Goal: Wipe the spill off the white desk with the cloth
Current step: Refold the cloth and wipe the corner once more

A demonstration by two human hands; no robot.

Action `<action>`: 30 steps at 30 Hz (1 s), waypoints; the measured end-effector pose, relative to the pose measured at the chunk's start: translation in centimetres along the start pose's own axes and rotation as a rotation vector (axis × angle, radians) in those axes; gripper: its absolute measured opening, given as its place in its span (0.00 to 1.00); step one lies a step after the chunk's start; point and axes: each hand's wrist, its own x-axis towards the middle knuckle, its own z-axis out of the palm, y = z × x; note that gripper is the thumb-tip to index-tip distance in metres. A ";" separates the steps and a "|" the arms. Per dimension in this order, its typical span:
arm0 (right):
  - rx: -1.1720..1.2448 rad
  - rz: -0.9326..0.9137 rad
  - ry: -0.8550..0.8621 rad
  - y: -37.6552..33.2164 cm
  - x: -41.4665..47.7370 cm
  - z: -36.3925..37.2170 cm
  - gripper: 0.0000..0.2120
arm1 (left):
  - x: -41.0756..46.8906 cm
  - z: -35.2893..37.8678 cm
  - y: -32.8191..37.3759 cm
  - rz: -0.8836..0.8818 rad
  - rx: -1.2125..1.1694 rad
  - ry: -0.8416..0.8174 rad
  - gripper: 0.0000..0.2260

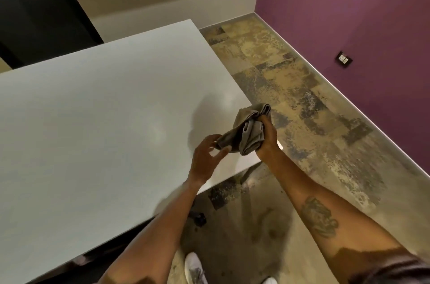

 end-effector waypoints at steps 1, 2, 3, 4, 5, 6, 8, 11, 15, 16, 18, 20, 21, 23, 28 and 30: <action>-0.017 0.015 -0.012 0.4 -0.3 0.3 0.21 | -0.1 -0.1 0.1 0.052 0.072 0.015 0.17; -0.041 0.025 -0.021 0.7 -0.5 0.7 0.21 | -0.2 -0.3 0.2 0.094 0.129 0.039 0.16; -0.071 0.027 -0.025 1.0 -0.6 1.0 0.21 | -0.2 -0.5 0.3 0.129 0.163 0.070 0.14; -0.102 0.022 -0.027 1.3 -0.7 1.2 0.20 | -0.1 -0.9 0.4 0.159 0.186 0.104 0.11; -0.135 0.016 -0.024 1.7 -0.8 1.4 0.20 | 0.0 -1.2 0.5 0.183 0.203 0.133 0.09; -0.163 0.010 -0.017 2.0 -0.8 1.5 0.19 | 0.0 -1.5 0.6 0.203 0.217 0.153 0.07; -0.200 -0.004 -0.003 2.8 -1.1 1.6 0.18 | 0.2 -2.0 0.9 0.231 0.226 0.179 0.07; -0.249 -0.011 0.003 4.2 -1.8 2.0 0.17 | 0.7 -2.2 1.8 0.238 0.227 0.232 0.07; -0.251 0.072 0.013 5.8 -2.6 3.2 0.18 | 1.0 -2.1 2.6 0.283 0.306 0.177 0.08; -0.231 0.113 -0.001 6.0 -2.7 3.5 0.19 | 0.9 -2.0 2.4 0.298 0.349 0.142 0.09; -0.217 0.168 -0.033 6.3 -3.1 4.0 0.21 | 0.8 -1.9 2.1 0.286 0.422 0.066 0.10; -0.238 0.151 -0.051 6.4 -3.2 4.2 0.22 | 1.0 -1.9 1.9 0.268 0.465 0.016 0.11; -0.257 0.120 -0.054 6.3 -3.2 4.1 0.23 | 1.3 -1.9 1.9 0.278 0.490 -0.009 0.12; -0.288 0.059 -0.060 6.0 -3.2 3.8 0.24 | 1.8 -1.7 2.1 0.323 0.538 -0.078 0.12; -0.464 -0.030 0.296 4.9 -2.1 3.0 0.19 | 2.5 -2.1 1.5 0.382 0.558 -0.144 0.14; -0.681 -0.159 0.475 4.0 -1.2 2.5 0.18 | 2.8 -2.4 0.4 0.309 0.566 -0.123 0.17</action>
